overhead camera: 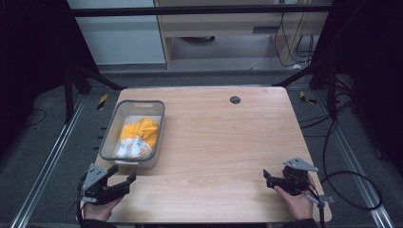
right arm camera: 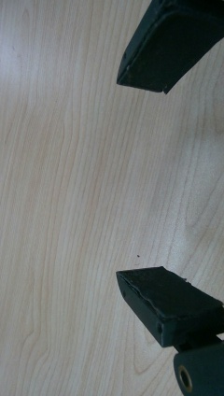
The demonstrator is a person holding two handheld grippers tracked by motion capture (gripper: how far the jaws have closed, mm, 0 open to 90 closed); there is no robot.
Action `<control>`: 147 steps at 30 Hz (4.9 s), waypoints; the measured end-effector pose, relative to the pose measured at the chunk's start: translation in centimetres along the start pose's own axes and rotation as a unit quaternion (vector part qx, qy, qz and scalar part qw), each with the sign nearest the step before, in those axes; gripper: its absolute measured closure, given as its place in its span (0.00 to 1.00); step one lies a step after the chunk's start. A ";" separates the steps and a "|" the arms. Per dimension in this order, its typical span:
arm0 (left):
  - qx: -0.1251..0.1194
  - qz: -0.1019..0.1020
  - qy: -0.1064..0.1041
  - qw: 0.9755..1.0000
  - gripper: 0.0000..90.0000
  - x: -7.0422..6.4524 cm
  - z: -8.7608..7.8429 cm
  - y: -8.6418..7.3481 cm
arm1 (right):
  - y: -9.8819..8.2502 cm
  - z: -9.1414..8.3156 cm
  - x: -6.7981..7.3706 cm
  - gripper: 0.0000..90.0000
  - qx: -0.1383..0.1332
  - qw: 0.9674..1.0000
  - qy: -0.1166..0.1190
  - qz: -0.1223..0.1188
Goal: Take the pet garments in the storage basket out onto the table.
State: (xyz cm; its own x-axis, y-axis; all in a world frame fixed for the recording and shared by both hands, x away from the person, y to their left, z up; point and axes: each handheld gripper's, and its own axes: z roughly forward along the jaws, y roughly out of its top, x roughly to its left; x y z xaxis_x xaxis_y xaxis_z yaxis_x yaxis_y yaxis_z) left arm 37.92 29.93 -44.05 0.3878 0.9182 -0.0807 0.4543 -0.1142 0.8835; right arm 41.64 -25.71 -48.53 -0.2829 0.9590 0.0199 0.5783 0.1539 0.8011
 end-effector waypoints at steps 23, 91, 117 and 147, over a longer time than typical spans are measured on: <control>-0.026 -0.001 0.002 1.000 0.22 0.9 -1.0 3.8 | -0.1 0.2 0.2 0.08 -0.003 1.000 -0.001 -0.001; 0.052 0.020 0.010 0.998 0.20 4.1 6.2 10.8 | -0.1 0.3 0.0 0.10 -0.007 1.000 0.002 0.003; 0.130 0.030 0.019 0.991 0.21 4.7 9.7 10.8 | -0.1 0.4 0.0 0.10 -0.005 1.000 0.006 -0.001; 0.191 0.046 0.015 0.980 0.33 4.6 12.3 9.7 | -0.1 0.5 0.0 0.10 0.001 1.000 0.011 -0.002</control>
State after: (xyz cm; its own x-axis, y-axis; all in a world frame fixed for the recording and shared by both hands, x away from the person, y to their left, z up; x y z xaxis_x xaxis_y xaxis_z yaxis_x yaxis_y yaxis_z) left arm 53.97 28.41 -41.47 0.4201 0.9074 0.0089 0.6877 -0.3248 0.6493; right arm 41.97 -25.56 -48.86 -0.3022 0.9528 0.0296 0.5783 0.1586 0.8003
